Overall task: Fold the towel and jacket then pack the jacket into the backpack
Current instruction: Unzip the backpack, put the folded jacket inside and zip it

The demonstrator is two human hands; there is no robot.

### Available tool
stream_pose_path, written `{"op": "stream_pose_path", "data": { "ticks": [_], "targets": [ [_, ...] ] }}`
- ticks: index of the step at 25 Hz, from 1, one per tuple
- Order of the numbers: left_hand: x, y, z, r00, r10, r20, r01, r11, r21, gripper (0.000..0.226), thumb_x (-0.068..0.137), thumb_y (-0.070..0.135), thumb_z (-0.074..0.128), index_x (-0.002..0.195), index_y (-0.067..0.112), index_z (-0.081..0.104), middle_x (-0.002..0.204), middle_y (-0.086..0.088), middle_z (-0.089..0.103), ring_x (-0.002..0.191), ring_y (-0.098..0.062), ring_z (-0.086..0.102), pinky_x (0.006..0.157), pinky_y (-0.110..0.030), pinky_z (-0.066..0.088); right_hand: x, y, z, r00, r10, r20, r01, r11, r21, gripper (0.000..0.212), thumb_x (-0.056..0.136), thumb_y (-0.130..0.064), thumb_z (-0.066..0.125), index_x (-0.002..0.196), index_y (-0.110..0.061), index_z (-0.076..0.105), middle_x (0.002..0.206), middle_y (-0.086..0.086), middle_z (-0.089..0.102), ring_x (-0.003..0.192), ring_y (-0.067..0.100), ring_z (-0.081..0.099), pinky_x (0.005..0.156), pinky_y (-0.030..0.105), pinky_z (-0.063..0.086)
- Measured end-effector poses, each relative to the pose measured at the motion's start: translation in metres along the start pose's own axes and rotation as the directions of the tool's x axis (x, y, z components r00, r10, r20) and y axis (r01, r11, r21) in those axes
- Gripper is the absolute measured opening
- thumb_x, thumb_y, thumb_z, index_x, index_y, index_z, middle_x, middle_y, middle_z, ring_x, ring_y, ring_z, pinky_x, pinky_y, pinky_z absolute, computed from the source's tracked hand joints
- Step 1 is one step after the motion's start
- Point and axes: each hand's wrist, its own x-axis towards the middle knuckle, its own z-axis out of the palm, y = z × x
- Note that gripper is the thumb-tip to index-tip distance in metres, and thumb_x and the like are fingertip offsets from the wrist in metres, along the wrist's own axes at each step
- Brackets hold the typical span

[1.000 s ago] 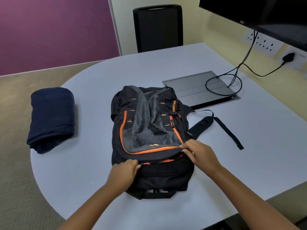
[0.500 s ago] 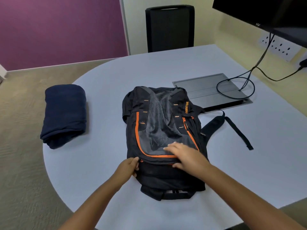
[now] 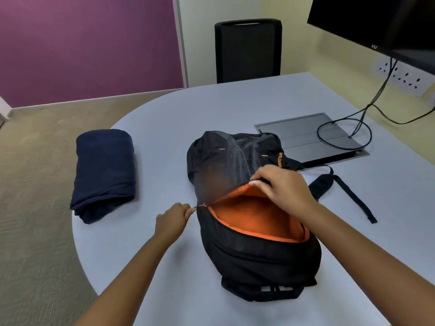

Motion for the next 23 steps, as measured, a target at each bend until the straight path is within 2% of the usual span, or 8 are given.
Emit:
{"op": "stream_pose_path", "data": {
  "ticks": [5,9,11,13,15,18,20,23],
  "targets": [
    [0.073,-0.002,-0.022,1.0,0.013,-0.014,-0.012,0.997,0.08,0.042,0.097,0.051,0.027,0.071,0.021,0.041,0.067,0.007,0.041,0.074,-0.019,0.049,0.078,-0.038,0.037,0.028,-0.002,-0.031,0.979,0.078,-0.189,-0.08,0.997,-0.004,0.01,0.086,-0.037,0.062,0.086,-0.028,0.066,0.087,-0.014,0.066,0.078,0.008,0.061,0.062,0.03,0.049],
    [0.111,-0.009,-0.033,0.999,-0.034,-0.038,0.039,0.989,0.144,0.039,0.099,0.046,0.028,0.081,0.019,0.05,0.078,0.003,0.051,0.075,-0.021,0.051,0.075,-0.034,0.033,0.023,-0.013,-0.043,0.949,0.038,-0.312,-0.038,0.999,0.007,0.017,0.085,-0.038,0.059,0.085,-0.024,0.068,0.083,-0.021,0.06,0.079,-0.003,0.056,0.063,0.017,0.045],
    [0.127,-0.012,-0.035,0.997,-0.075,-0.005,0.074,0.975,0.21,0.035,0.1,0.04,0.032,0.088,0.017,0.055,0.083,0.001,0.052,0.075,-0.021,0.052,0.074,-0.033,0.031,0.02,-0.015,-0.042,0.953,0.029,-0.302,-0.022,0.999,0.029,0.016,0.086,-0.037,0.058,0.085,-0.025,0.068,0.083,-0.022,0.059,0.08,-0.006,0.054,0.065,0.01,0.042],
    [0.135,-0.019,-0.032,0.991,-0.125,0.052,0.11,0.968,0.225,0.035,0.099,0.042,0.034,0.088,0.017,0.055,0.086,0.0,0.053,0.077,-0.021,0.053,0.075,-0.032,0.032,0.012,-0.012,-0.038,0.991,0.041,-0.127,-0.025,0.992,0.12,0.012,0.085,-0.044,0.055,0.086,-0.034,0.062,0.081,-0.023,0.059,0.08,-0.003,0.056,0.068,0.016,0.045],
    [0.133,-0.034,-0.02,0.984,-0.157,0.086,0.141,0.976,0.168,0.041,0.096,0.05,0.035,0.079,0.016,0.051,0.091,-0.002,0.052,0.08,-0.022,0.055,0.072,-0.031,0.037,-0.006,-0.006,-0.023,0.983,0.008,0.185,-0.031,0.992,0.125,0.017,0.085,-0.054,0.049,0.087,-0.038,0.054,0.083,-0.019,0.056,0.082,-0.003,0.055,0.069,0.025,0.047],
    [0.11,-0.063,0.004,0.997,-0.017,-0.069,0.024,0.994,0.102,0.039,0.092,0.047,0.047,0.081,0.013,0.061,0.107,-0.006,0.054,0.087,-0.025,0.054,0.068,-0.031,0.04,-0.051,-0.003,0.016,0.809,0.001,0.588,-0.089,0.989,0.12,0.009,0.087,-0.049,0.053,0.085,-0.042,0.048,0.087,-0.021,0.052,0.089,-0.006,0.051,0.078,0.024,0.046],
    [0.094,-0.082,0.009,0.978,0.165,-0.131,-0.143,0.976,0.161,0.021,0.083,0.033,0.067,0.079,0.013,0.066,0.119,-0.007,0.059,0.096,-0.031,0.057,0.07,-0.037,0.044,-0.071,-0.005,0.031,0.773,0.066,0.631,-0.242,0.95,0.198,0.007,0.084,-0.049,0.058,0.079,-0.047,0.054,0.093,-0.018,0.057,0.09,0.0,0.057,0.079,0.023,0.047],
    [0.08,-0.11,-0.008,0.938,0.273,-0.212,-0.184,0.913,0.363,0.032,0.062,0.03,0.085,0.081,0.013,0.068,0.126,-0.007,0.061,0.111,-0.039,0.057,0.084,-0.054,0.044,-0.077,-0.001,0.042,0.88,0.234,0.414,-0.385,0.861,0.331,0.041,0.072,-0.077,0.049,0.076,-0.039,0.063,0.084,-0.01,0.063,0.077,0.011,0.061,0.07,0.025,0.048]
  ]
}}
